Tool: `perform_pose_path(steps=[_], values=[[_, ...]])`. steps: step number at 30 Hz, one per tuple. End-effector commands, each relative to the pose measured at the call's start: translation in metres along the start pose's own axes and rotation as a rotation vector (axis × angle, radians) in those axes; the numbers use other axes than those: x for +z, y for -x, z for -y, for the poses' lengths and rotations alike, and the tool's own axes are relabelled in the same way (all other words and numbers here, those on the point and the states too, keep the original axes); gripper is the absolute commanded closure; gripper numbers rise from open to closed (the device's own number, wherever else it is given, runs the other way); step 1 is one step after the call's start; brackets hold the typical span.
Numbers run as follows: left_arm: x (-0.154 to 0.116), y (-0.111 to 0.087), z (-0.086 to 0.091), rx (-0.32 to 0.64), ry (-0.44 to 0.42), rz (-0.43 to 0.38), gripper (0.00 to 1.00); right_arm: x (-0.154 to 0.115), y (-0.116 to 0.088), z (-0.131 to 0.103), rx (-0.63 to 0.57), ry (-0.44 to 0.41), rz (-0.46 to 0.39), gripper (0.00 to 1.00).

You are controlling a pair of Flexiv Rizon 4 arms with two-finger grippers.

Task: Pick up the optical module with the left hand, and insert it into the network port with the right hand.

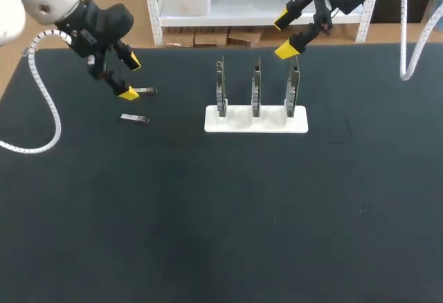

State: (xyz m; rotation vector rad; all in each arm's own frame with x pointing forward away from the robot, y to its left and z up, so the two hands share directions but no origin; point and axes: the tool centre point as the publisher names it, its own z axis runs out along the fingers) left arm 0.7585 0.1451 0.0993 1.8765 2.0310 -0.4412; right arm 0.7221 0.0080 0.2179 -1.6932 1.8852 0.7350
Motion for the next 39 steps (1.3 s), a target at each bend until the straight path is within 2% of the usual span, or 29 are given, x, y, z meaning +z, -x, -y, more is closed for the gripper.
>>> perform_pose_path(steps=[1,4,12,17,25,28,30,37,39], values=[[-0.001,0.000,0.000,0.000,-0.001,-0.003,0.00,0.000,-0.001,-0.002,0.000,-0.006,0.001,0.00],[0.006,-0.004,-0.004,-0.020,-0.011,-0.066,0.00,0.000,-0.001,-0.002,0.000,-0.006,0.001,0.00],[0.003,-0.021,0.003,-0.048,0.018,-0.124,0.00,0.000,-0.001,-0.002,0.000,-0.006,0.001,0.00],[0.001,-0.031,0.011,-0.021,0.063,-0.233,0.00,0.000,-0.001,-0.002,0.000,-0.006,0.001,0.00],[0.009,-0.051,0.017,-0.003,0.021,-0.309,0.00,0.000,-0.001,-0.002,0.000,-0.006,0.001,0.00],[0.013,-0.054,0.019,0.032,0.009,-0.323,0.00,0.000,-0.001,-0.002,0.000,-0.006,0.001,0.00],[0.016,-0.057,0.017,0.060,0.001,-0.329,0.00,0.000,-0.001,-0.002,0.000,-0.006,0.001,0.00],[0.025,-0.066,0.007,0.054,-0.037,-0.365,0.00,0.000,-0.001,-0.002,0.000,-0.006,0.001,0.00],[0.030,-0.066,0.005,0.056,-0.036,-0.404,0.00,0.000,-0.001,-0.002,0.000,-0.006,0.001,0.00]])
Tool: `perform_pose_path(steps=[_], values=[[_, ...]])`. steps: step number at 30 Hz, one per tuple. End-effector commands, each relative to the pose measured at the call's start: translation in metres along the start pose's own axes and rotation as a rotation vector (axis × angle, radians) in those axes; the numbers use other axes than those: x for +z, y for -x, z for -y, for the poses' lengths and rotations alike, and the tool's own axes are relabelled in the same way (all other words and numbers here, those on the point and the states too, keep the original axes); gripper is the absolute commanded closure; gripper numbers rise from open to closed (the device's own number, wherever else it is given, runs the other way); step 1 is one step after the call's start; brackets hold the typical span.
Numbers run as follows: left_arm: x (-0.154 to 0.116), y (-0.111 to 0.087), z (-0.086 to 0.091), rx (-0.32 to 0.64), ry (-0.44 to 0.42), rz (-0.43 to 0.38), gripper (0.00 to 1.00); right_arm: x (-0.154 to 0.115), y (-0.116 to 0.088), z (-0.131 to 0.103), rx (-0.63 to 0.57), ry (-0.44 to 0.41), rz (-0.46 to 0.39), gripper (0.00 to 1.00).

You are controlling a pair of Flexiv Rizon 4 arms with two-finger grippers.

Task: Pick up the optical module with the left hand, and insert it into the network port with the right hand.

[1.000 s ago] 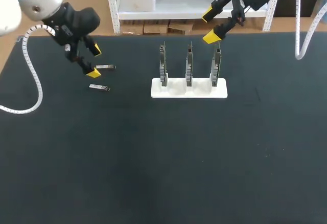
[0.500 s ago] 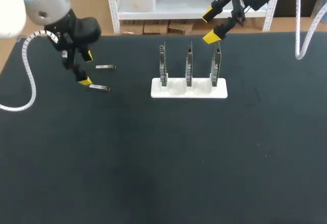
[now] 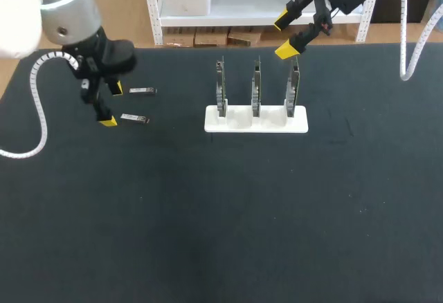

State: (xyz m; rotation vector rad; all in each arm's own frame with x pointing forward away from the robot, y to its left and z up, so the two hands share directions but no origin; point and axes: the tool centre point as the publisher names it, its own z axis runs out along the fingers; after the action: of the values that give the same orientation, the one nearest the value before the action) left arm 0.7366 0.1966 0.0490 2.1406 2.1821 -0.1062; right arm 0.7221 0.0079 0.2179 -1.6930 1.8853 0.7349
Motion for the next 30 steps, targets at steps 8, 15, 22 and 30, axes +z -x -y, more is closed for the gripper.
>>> perform_pose_path(steps=[8,15,22,30], values=[[0.020,0.018,-0.017,0.012,-0.027,-0.096,0.00,0.000,-0.001,-0.002,0.000,-0.006,0.001,0.00],[0.026,0.011,-0.024,0.018,-0.025,-0.093,0.00,0.000,-0.001,-0.002,0.000,-0.006,0.001,0.00],[0.029,0.005,-0.028,0.075,-0.024,-0.048,0.00,0.000,-0.001,-0.002,0.000,-0.006,0.001,0.00],[0.042,0.007,-0.025,0.097,-0.035,-0.130,0.00,0.000,-0.001,-0.002,0.000,-0.006,0.001,0.00]])
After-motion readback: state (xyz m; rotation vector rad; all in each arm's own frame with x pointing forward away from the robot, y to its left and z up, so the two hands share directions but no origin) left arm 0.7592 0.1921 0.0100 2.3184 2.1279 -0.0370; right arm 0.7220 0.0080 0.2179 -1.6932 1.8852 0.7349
